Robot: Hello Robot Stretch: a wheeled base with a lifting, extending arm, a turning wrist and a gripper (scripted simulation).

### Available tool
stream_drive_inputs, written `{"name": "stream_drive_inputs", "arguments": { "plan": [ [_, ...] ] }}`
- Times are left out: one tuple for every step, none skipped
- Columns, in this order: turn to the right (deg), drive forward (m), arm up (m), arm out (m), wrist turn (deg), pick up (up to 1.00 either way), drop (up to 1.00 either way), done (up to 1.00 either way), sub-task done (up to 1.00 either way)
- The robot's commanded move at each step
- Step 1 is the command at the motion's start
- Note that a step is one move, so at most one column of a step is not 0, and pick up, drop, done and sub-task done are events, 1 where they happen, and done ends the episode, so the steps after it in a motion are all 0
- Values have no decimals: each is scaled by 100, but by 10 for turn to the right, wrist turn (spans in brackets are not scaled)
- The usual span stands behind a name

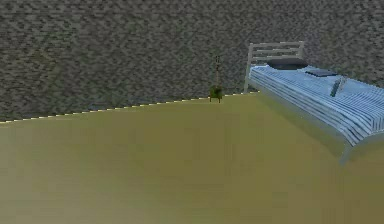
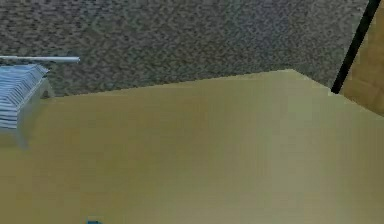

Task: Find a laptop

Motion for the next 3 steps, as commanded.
{"name": "stream_drive_inputs", "arguments": {
  "plan": [
    [0, 55, 0, 0, 0, 0, 0, 0, 0],
    [240, 0, 0, 0, 0, 0, 0, 0, 0],
    [0, 100, 0, 0, 0, 0, 0, 0, 0]
  ]
}}
